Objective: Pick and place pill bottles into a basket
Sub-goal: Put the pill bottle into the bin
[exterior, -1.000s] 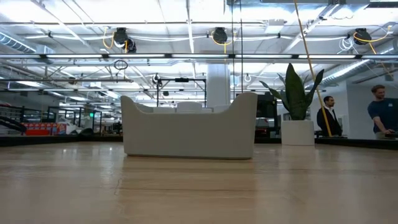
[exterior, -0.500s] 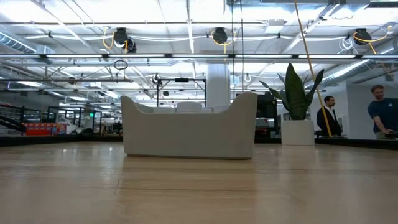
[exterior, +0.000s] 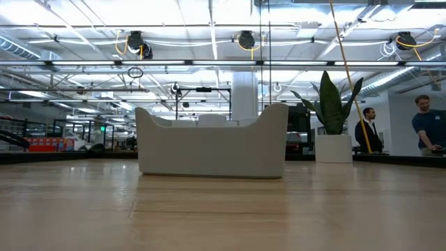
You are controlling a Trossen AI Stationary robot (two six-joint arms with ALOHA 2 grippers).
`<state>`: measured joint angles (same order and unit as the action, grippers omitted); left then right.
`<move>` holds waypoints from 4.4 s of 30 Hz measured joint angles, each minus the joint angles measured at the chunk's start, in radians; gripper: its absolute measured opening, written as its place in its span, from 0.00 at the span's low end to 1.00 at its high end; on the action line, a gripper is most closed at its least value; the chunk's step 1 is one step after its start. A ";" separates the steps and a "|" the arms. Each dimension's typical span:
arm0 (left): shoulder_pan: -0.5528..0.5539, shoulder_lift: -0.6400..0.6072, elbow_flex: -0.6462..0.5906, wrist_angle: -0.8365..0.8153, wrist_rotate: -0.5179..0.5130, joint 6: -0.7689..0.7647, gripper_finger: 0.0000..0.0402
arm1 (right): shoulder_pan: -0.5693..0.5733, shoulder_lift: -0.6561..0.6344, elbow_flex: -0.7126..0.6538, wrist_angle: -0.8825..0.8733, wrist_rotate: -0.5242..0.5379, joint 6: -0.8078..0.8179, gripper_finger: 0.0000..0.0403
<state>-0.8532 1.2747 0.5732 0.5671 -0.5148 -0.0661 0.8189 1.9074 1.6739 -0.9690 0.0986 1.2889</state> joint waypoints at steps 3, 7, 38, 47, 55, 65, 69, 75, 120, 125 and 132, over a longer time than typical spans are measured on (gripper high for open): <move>0.000 0.000 0.000 -0.005 0.000 -0.006 0.54 | 0.004 0.001 -0.020 0.040 0.001 0.009 0.70; 0.002 0.000 0.000 -0.004 0.000 -0.007 0.55 | 0.016 0.001 -0.059 0.107 0.000 0.031 0.70; 0.002 0.000 0.000 -0.018 -0.010 -0.026 0.55 | 0.048 0.000 -0.227 0.379 0.001 0.080 0.70; 0.002 0.000 0.000 -0.018 -0.010 -0.029 0.54 | 0.061 0.000 -0.266 0.377 -0.025 0.083 0.69; 0.002 0.000 0.000 -0.017 -0.010 -0.029 0.54 | 0.060 0.000 -0.266 0.375 -0.018 0.067 0.60; 0.002 0.000 0.000 -0.017 -0.010 -0.033 0.54 | 0.059 0.000 -0.266 0.374 0.006 0.040 0.46; 0.002 0.000 0.000 -0.018 -0.010 -0.033 0.53 | 0.058 0.000 -0.266 0.376 0.014 0.023 0.42; 0.002 0.000 0.000 -0.018 -0.010 -0.034 0.53 | 0.056 -0.001 -0.266 0.376 0.093 -0.038 0.41; -0.003 -0.045 0.000 0.017 -0.227 0.045 0.43 | -0.193 -0.195 -0.266 0.804 1.040 -1.227 0.38; -0.035 -0.100 0.000 -0.049 -0.228 0.028 0.41 | -0.306 -0.241 -0.266 0.830 0.777 -1.251 0.38; -0.068 -0.111 0.000 -0.073 -0.230 0.036 0.42 | -0.440 -0.252 -0.266 0.810 0.491 -1.266 0.37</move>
<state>-0.9213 1.1637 0.5735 0.4940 -0.7452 -0.0305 0.3794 1.6554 1.4079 -0.1590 0.5900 0.0231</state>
